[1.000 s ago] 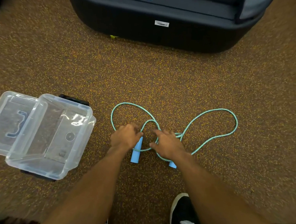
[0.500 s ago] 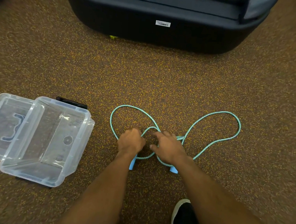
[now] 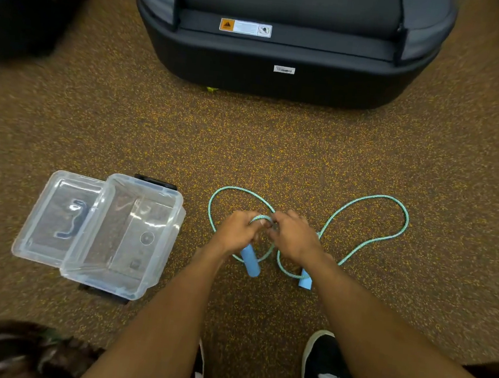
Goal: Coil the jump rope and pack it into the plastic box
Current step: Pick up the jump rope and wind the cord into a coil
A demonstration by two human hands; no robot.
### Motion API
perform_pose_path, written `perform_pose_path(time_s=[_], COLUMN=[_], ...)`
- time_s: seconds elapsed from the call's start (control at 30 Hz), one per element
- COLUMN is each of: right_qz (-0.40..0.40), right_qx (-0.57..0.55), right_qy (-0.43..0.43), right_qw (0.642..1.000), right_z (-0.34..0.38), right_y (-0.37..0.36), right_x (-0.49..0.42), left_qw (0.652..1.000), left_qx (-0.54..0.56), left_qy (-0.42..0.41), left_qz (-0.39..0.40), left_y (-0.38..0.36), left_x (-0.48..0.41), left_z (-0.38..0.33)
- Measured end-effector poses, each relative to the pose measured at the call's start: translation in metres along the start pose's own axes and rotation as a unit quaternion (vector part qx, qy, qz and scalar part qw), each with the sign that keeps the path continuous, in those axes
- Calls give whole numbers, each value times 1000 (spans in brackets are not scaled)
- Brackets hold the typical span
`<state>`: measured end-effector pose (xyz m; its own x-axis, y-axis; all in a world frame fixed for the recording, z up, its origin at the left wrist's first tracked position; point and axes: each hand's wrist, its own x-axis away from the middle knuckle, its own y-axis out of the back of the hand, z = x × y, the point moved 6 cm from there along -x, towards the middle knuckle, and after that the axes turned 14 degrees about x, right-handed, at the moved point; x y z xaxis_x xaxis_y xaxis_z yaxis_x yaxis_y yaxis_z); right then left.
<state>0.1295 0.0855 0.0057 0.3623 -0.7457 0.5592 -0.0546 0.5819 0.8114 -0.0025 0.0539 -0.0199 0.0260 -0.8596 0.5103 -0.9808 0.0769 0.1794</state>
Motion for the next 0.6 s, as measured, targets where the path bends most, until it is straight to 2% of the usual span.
perform_pose_path(time_s=[0.17,0.4,0.6], right_qz=[-14,-114,-165], right_qx=[-41,-70,-87], right_qy=[14,31,57], right_qw=[999,991,981], right_z=[6,16,23], right_y=[35,107,158], right_x=[22,64,108], left_qw=[998,990,983], left_qx=[67,129,149], left_qy=[-9,-60,-96], left_qz=[18,23,39], left_y=[25,41,44], left_x=[28,89,136], left_z=[-42,-114,-162])
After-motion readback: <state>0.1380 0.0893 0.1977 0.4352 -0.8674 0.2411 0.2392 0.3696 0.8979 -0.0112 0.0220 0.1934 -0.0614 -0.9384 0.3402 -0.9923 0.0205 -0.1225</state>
